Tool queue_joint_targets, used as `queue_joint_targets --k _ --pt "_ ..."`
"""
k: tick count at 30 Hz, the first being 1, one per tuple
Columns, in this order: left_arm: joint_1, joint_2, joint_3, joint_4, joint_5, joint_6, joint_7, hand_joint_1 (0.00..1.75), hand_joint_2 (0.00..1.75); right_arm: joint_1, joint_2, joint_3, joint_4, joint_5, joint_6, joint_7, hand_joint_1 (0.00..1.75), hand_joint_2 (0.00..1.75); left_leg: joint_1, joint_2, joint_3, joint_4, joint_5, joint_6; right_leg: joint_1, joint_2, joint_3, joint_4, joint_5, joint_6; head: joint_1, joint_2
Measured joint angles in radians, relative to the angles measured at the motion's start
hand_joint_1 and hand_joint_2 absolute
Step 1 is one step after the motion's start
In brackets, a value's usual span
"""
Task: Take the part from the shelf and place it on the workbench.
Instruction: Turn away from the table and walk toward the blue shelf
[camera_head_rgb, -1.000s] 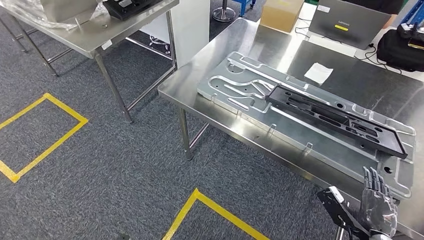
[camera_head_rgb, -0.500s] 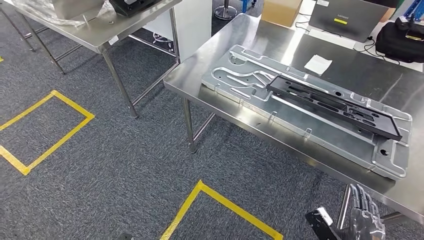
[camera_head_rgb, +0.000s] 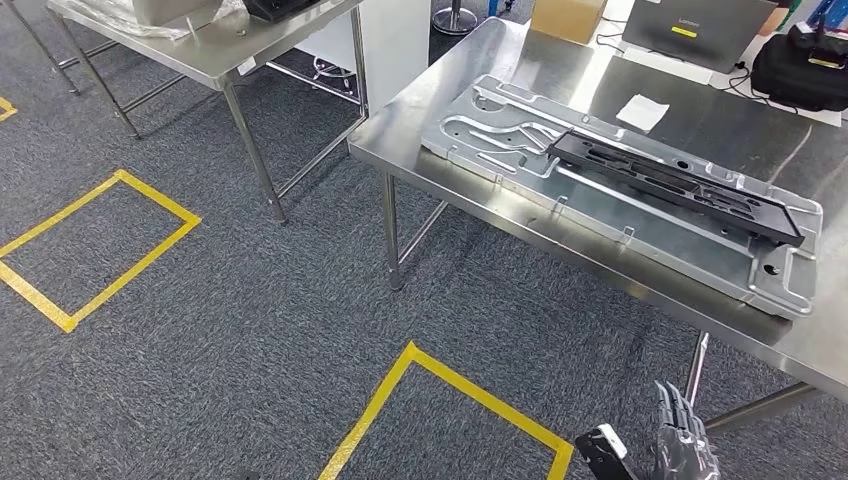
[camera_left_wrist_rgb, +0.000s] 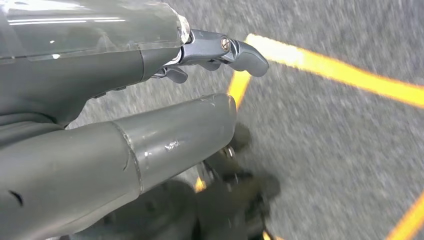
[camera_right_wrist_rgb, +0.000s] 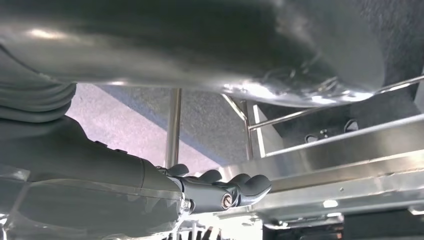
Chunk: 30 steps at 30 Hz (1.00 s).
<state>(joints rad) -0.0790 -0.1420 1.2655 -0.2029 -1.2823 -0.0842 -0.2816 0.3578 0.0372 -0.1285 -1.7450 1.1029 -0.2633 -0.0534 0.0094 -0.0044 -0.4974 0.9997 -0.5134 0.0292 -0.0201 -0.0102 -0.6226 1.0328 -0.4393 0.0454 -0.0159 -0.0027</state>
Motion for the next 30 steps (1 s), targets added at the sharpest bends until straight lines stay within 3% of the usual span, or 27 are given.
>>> queue_joint_targets --k 1,3,4,5,6,7,9,11,12,14,15,17,19,20,21,22,24,26,27,29,30 --pt "0.000 0.001 0.000 0.000 -0.001 0.000 0.001 0.00 0.00 0.002 0.002 0.001 0.006 0.000 -0.001 0.000 0.00 0.00 0.000 0.002 -0.012 -0.002 0.011 0.010 -0.002 0.002 -0.013 0.033 -0.038 0.003 0.001 0.000" --pt "0.000 0.002 0.001 0.000 -0.003 0.000 0.001 0.00 0.00 0.002 0.004 0.001 0.015 0.001 -0.002 0.000 0.00 0.00 -0.005 0.003 -0.040 -0.001 0.032 0.019 -0.002 0.004 -0.048 0.150 -0.140 0.006 0.005 0.000" --pt "0.000 0.002 0.001 0.000 -0.003 0.000 0.001 0.00 0.00 0.002 0.005 0.001 0.020 0.001 -0.002 0.000 0.00 0.00 -0.009 0.003 -0.054 0.000 0.043 0.021 -0.001 0.005 -0.060 0.211 -0.173 0.005 0.006 0.000" --pt "0.001 0.002 0.001 0.000 -0.004 0.000 0.001 0.00 0.00 0.002 0.006 0.001 0.025 0.001 -0.002 0.000 0.00 0.00 -0.013 0.003 -0.069 0.001 0.054 0.023 0.001 0.006 -0.061 0.252 -0.183 0.002 0.006 0.000" --pt "0.001 0.002 0.001 0.000 -0.005 0.000 0.001 0.00 0.00 0.003 0.008 0.001 0.030 0.001 -0.002 0.000 0.00 0.00 -0.016 0.004 -0.082 0.003 0.064 0.023 0.004 0.006 -0.044 0.257 -0.171 -0.003 0.006 0.000" --pt "0.002 0.002 0.001 0.000 -0.006 0.000 0.001 0.00 0.00 0.002 0.009 0.001 0.035 0.000 -0.002 -0.001 0.00 0.00 -0.018 0.003 -0.094 0.005 0.072 0.023 0.009 0.007 -0.008 0.226 -0.144 -0.009 0.006 0.000" --pt "0.002 0.000 0.001 0.000 -0.007 0.000 0.001 0.00 0.00 0.001 0.012 0.001 0.041 0.000 -0.002 -0.001 0.00 0.00 -0.021 0.003 -0.110 0.009 0.086 0.021 0.024 0.008 0.102 0.085 -0.103 -0.029 0.006 0.000" --pt "0.001 -0.003 0.001 0.000 -0.009 0.000 0.001 0.00 0.00 -0.001 0.013 0.001 0.043 -0.001 -0.002 -0.002 0.00 0.00 -0.022 0.003 -0.117 0.010 0.101 0.014 0.036 0.008 0.183 -0.041 -0.105 -0.046 0.006 0.000" --pt "0.000 -0.004 0.001 0.000 -0.009 0.000 0.001 0.00 0.00 -0.002 0.014 0.001 0.044 -0.002 -0.003 -0.003 0.00 0.00 -0.021 0.003 -0.119 0.009 0.109 0.009 0.039 0.007 0.196 -0.070 -0.110 -0.052 0.006 0.000" --pt "0.002 -0.003 0.001 0.000 -0.009 0.000 0.001 0.00 0.00 -0.002 0.017 0.001 0.048 -0.002 -0.003 -0.003 0.00 0.00 -0.020 0.003 -0.124 0.006 0.122 -0.003 0.036 0.007 0.189 -0.085 -0.093 -0.058 0.007 0.000" --pt "0.002 -0.002 0.001 0.000 -0.010 0.000 0.001 0.00 0.00 -0.001 0.019 0.001 0.050 -0.002 -0.003 -0.003 0.00 0.00 -0.020 0.002 -0.131 0.015 0.110 -0.008 0.033 0.005 0.182 -0.091 -0.080 -0.062 0.006 0.000" --pt "0.004 -0.001 0.001 0.000 -0.010 0.000 0.002 0.00 0.00 -0.001 0.024 0.001 0.053 -0.002 -0.003 -0.004 0.00 0.00 -0.019 0.001 -0.157 0.083 0.032 -0.018 0.027 0.001 0.160 -0.099 -0.053 -0.067 0.003 0.000" --pt "0.004 0.000 0.001 0.000 -0.010 0.000 0.002 0.00 0.00 -0.001 0.027 0.001 0.057 -0.002 -0.003 -0.005 0.00 0.00 -0.012 0.001 -0.186 0.206 -0.061 -0.029 0.026 -0.001 0.131 -0.094 -0.033 -0.068 0.001 0.000" --pt "0.004 0.000 0.001 0.000 -0.010 0.000 0.002 0.00 0.00 0.000 0.028 0.001 0.059 -0.002 -0.003 -0.005 0.00 0.00 -0.008 0.001 -0.192 0.259 -0.081 -0.034 0.025 -0.002 0.115 -0.088 -0.025 -0.066 0.001 0.000" --pt "0.004 0.000 0.001 0.000 -0.010 0.000 0.002 0.00 0.00 0.000 0.030 0.001 0.061 -0.002 -0.003 -0.006 0.00 0.00 -0.003 0.001 -0.185 0.285 -0.077 -0.039 0.023 -0.003 0.097 -0.081 -0.017 -0.063 0.001 0.000" --pt "0.004 0.001 0.001 0.000 -0.011 0.000 0.002 0.00 0.00 0.000 0.030 0.001 0.063 -0.002 -0.003 -0.006 0.00 0.00 0.002 0.001 -0.161 0.275 -0.056 -0.043 0.020 -0.003 0.079 -0.071 -0.010 -0.058 0.001 0.000" --pt "0.002 0.001 0.001 0.000 -0.011 0.000 0.002 0.00 0.00 0.000 0.031 0.001 0.065 -0.002 -0.003 -0.006 0.00 0.00 0.011 -0.001 -0.065 0.163 -0.017 -0.051 0.015 -0.002 0.044 -0.047 0.000 -0.047 0.000 0.000" --pt "0.000 0.001 0.001 0.000 -0.011 0.000 0.002 0.00 0.00 -0.001 0.031 0.001 0.065 -0.002 -0.004 -0.006 0.00 0.00 0.012 -0.009 0.014 0.043 -0.023 -0.048 0.014 0.002 0.018 -0.023 0.009 -0.034 -0.002 0.000" --pt "0.000 0.001 0.001 0.000 -0.012 0.000 0.002 0.00 0.00 -0.001 0.031 0.001 0.065 -0.001 -0.006 -0.006 0.00 0.00 0.010 -0.012 0.029 0.013 -0.032 -0.042 0.015 0.003 0.011 -0.016 0.015 -0.027 -0.003 0.000" --pt "0.001 0.001 0.001 0.000 -0.013 0.000 0.002 0.00 0.00 0.000 0.031 0.001 0.066 0.003 -0.007 -0.007 0.00 0.00 0.006 -0.008 0.018 0.007 -0.025 -0.022 0.012 0.007 0.004 -0.014 0.028 -0.012 -0.003 0.000" --pt "0.002 0.001 0.001 0.000 -0.013 0.000 0.003 0.00 0.00 0.001 0.032 0.001 0.067 0.006 -0.007 -0.008 0.00 0.00 0.005 -0.004 0.011 0.006 -0.016 -0.011 0.010 0.009 -0.001 -0.007 0.020 -0.007 -0.003 0.000"
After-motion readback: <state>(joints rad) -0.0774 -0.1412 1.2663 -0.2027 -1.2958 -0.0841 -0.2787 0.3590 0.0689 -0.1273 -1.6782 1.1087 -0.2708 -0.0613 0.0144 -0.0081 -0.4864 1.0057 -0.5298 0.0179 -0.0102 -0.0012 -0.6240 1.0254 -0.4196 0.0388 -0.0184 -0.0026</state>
